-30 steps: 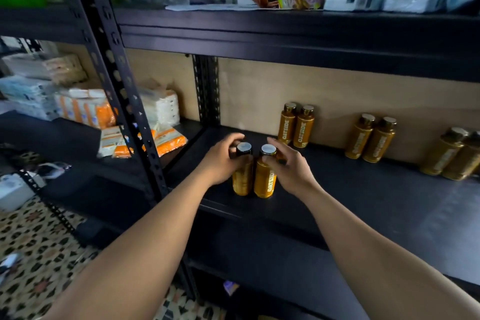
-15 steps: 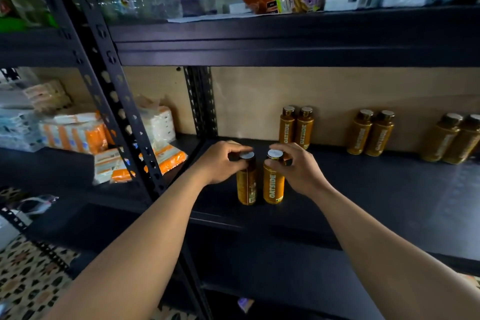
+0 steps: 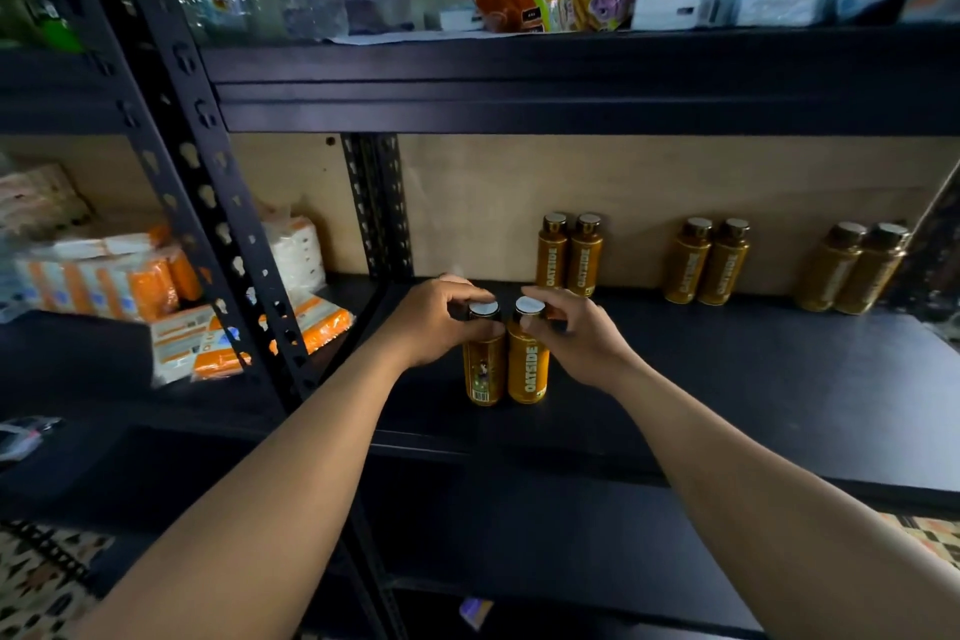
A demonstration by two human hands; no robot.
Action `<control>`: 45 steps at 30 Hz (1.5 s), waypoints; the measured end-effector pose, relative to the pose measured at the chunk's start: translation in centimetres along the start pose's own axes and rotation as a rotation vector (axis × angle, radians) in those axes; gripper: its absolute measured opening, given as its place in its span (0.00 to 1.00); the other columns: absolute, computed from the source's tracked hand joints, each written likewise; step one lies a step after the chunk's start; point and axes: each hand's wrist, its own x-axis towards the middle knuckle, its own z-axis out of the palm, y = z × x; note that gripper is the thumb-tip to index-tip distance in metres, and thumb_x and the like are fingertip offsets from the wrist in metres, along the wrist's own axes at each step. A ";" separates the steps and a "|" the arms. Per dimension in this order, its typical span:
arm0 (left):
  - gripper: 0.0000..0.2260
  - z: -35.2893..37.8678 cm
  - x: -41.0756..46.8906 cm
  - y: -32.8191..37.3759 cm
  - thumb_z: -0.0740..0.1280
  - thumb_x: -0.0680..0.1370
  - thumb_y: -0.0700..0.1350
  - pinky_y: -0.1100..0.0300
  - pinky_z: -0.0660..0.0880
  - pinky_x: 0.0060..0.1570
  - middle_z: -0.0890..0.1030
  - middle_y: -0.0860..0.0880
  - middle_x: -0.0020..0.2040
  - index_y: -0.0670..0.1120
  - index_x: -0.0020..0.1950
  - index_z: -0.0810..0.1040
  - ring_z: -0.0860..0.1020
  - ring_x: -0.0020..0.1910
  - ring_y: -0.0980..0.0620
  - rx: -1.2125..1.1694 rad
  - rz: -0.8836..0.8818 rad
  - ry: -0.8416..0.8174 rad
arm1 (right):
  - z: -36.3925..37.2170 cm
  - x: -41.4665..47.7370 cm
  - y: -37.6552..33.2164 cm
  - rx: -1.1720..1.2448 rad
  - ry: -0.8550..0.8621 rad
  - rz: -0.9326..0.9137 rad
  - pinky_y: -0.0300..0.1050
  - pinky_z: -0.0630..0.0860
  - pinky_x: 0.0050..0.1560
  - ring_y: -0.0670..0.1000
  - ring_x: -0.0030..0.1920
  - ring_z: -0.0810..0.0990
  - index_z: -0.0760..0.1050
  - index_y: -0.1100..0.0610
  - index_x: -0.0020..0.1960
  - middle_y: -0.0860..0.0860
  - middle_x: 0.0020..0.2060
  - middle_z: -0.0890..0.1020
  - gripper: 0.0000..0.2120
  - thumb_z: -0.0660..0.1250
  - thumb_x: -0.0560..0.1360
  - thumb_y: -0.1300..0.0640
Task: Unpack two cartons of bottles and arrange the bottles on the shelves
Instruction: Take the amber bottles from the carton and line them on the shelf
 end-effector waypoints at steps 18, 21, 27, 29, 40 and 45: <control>0.19 -0.5 0.1 0.3 0.70 0.79 0.51 0.62 0.68 0.57 0.78 0.53 0.68 0.51 0.70 0.77 0.74 0.67 0.55 0.054 -0.028 0.013 | -0.5 0.6 -0.2 -0.006 -0.036 0.028 0.44 0.75 0.61 0.47 0.68 0.75 0.70 0.45 0.75 0.47 0.68 0.78 0.24 0.69 0.80 0.48; 0.20 0.0 0.4 0.5 0.74 0.75 0.55 0.59 0.73 0.55 0.80 0.54 0.62 0.52 0.65 0.80 0.76 0.61 0.54 0.023 -0.041 0.021 | -0.5 0.6 -0.2 -0.015 -0.037 0.021 0.42 0.73 0.60 0.48 0.69 0.75 0.69 0.46 0.75 0.47 0.69 0.77 0.24 0.68 0.80 0.48; 0.18 0.0 0.7 0.5 0.72 0.78 0.49 0.60 0.70 0.56 0.79 0.52 0.65 0.50 0.67 0.78 0.73 0.62 0.58 0.044 -0.008 0.013 | -0.6 0.5 -0.1 -0.040 -0.025 0.005 0.43 0.73 0.62 0.48 0.69 0.74 0.70 0.47 0.76 0.48 0.71 0.75 0.24 0.68 0.81 0.49; 0.20 0.0 0.7 0.5 0.73 0.77 0.52 0.61 0.70 0.55 0.78 0.52 0.65 0.51 0.68 0.78 0.74 0.62 0.57 0.049 -0.013 0.017 | -0.6 0.5 -0.2 -0.056 -0.021 -0.004 0.44 0.73 0.63 0.49 0.68 0.74 0.70 0.47 0.76 0.49 0.71 0.74 0.24 0.68 0.81 0.50; 0.20 0.3 0.1 -0.1 0.73 0.77 0.50 0.62 0.70 0.59 0.79 0.52 0.67 0.51 0.69 0.78 0.76 0.65 0.54 0.089 0.003 0.056 | -0.2 0.2 0.2 0.042 0.013 -0.012 0.46 0.77 0.63 0.46 0.66 0.77 0.72 0.44 0.74 0.45 0.67 0.79 0.24 0.71 0.79 0.48; 0.20 0.6 -0.1 -1.0 0.72 0.78 0.50 0.60 0.70 0.62 0.79 0.52 0.67 0.52 0.70 0.77 0.76 0.65 0.54 0.094 0.006 0.118 | 0.5 0.8 0.3 0.053 0.037 0.000 0.41 0.74 0.60 0.41 0.64 0.75 0.72 0.44 0.73 0.44 0.67 0.79 0.24 0.72 0.78 0.48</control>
